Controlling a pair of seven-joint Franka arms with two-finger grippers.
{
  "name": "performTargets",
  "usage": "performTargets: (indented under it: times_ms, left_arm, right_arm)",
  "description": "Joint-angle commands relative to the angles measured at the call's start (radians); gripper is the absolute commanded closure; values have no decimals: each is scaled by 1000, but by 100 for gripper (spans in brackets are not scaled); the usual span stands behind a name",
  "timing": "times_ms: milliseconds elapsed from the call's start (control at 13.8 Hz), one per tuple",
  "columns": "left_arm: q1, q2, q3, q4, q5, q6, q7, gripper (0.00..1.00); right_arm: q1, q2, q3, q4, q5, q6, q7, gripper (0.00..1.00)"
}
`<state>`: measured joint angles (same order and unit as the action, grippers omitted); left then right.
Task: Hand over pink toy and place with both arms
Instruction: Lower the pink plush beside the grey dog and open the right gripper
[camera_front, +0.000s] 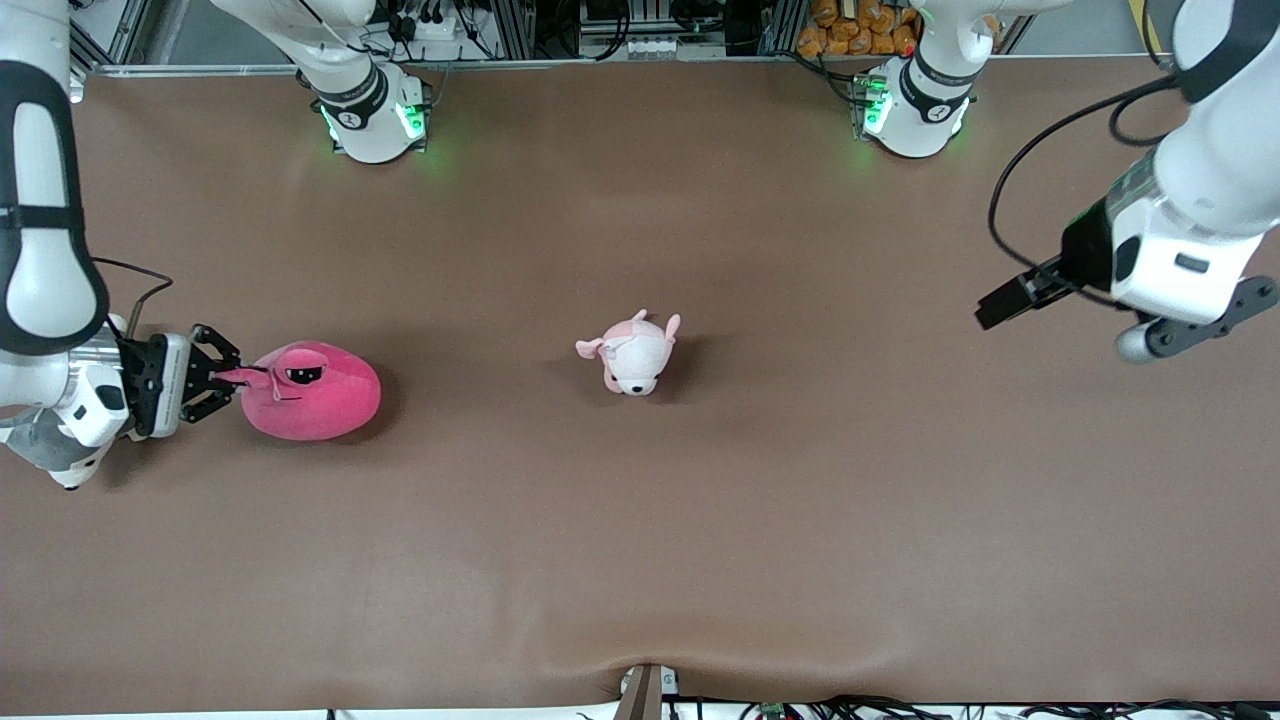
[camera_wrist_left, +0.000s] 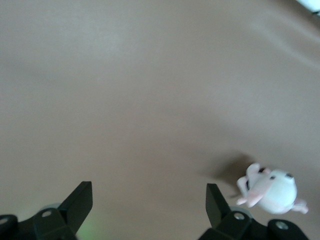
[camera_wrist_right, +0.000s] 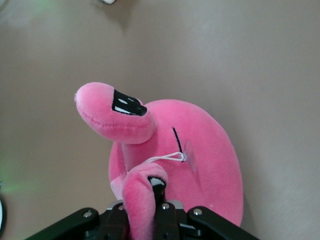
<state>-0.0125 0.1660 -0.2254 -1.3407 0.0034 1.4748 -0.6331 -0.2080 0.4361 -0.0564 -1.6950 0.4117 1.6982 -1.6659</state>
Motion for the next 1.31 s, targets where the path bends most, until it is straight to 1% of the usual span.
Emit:
performTargets:
  times_ms: [0,145,218,291,363,436,509,654,726,944,1090,1235]
  left_arm:
    - [-32,-72,84,-37,4,-45,81,0]
    - [-24,-137,92,-110,4,-42,182,0]
    - [-24,-158,106,-130,4,-42,223,0]
    - [-27,-172,124,-149,4,-42,280,0]
    - [-33,-189,155,-165,4,-42,338,0]
    - [-33,-192,167,-176,4,-42,367,0]
    - [-26,-203,167,-189,4,-42,381,0]
    - [-21,-230,170,-225,7,-34,395,0]
    - [-14,-246,179,-256,9,-18,406,0]
    - [-14,-289,213,-323,9,22,466,0]
    - [-11,-287,219,-318,10,25,480,0]
    - [-10,-276,219,-311,17,25,524,0]
  right_arm:
    - [-69,50,23,17,27,-40,-38,100]
    - [-83,67,23,20,38,-43,-64,100]
    - [-85,69,23,23,39,-43,-66,100]
    - [-83,70,23,31,41,-40,-64,83]
    - [-80,70,21,40,41,-43,-54,4]
    - [-82,70,23,44,42,-42,-46,0]
    - [-77,69,21,60,42,-46,-2,0]
    - [-67,53,24,72,38,-61,150,0]
    - [-53,32,26,72,35,-84,211,0]
    - [13,-38,20,71,18,-83,360,0]
    - [51,-103,23,69,-36,-83,493,0]
    - [108,-184,24,61,-114,-83,668,0]
